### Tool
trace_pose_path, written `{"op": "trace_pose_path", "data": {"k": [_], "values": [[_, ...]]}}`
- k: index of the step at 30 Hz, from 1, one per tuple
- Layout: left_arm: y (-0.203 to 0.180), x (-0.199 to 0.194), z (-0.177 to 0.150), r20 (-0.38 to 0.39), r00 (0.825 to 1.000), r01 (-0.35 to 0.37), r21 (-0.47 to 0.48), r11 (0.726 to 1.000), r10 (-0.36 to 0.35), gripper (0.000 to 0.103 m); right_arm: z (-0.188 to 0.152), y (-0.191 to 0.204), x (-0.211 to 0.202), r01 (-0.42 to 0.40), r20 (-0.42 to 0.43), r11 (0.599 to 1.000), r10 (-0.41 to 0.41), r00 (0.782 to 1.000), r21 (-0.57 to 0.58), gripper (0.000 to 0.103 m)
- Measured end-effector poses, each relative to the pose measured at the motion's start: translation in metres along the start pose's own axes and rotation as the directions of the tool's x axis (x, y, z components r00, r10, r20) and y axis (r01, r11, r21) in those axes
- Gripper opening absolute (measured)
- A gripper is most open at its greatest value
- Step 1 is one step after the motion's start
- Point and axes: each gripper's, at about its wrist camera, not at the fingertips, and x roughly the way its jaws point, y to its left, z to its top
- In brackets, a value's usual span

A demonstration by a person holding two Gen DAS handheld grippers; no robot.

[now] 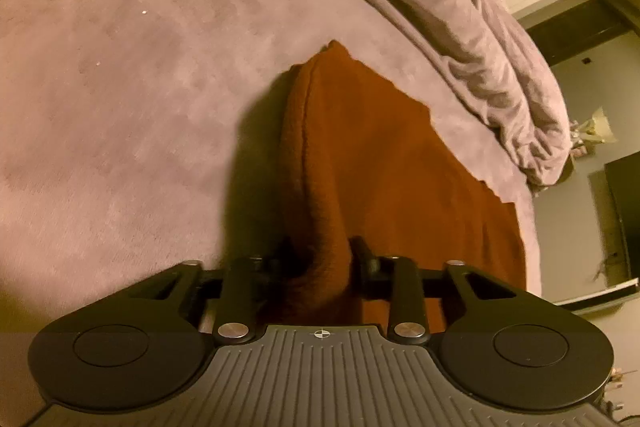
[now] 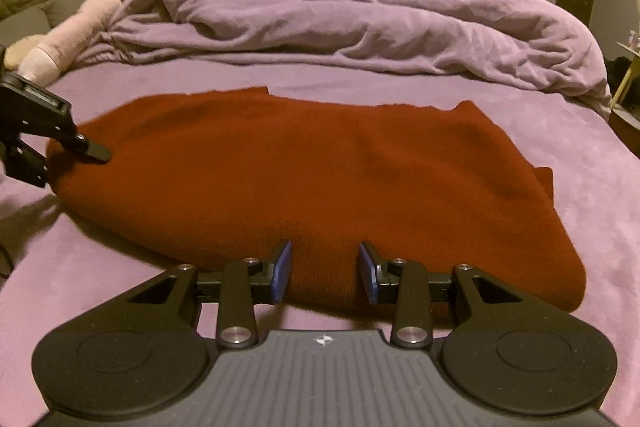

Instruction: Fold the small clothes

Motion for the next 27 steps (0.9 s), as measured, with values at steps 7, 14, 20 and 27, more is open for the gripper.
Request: {"op": "trace_pose_path", "data": {"k": [7, 14, 20, 27], "values": [[0.001, 0.007, 0.001, -0.01, 1.0, 0.01, -0.01, 1.0, -0.01, 0.046, -0.003, 0.0, 0.011, -0.014, -0.011, 1.0, 0.014, 1.0, 0.001, 0.047], [-0.007, 0.01, 0.004, 0.006, 1.0, 0.003, 0.01, 1.0, -0.003, 0.025, 0.001, 0.001, 0.015, -0.033, -0.052, 0.999, 0.034, 0.998, 0.008, 0.06], [-0.015, -0.005, 0.007, 0.033, 0.999, 0.022, 0.011, 1.0, -0.022, 0.018, 0.005, -0.004, -0.007, -0.038, -0.005, 0.999, 0.038, 0.999, 0.0, 0.02], [-0.054, -0.02, 0.01, 0.069, 0.996, 0.043, 0.088, 0.995, -0.05, 0.018, -0.005, -0.024, -0.003, 0.074, 0.002, 0.997, -0.074, 0.997, 0.016, 0.007]]}}
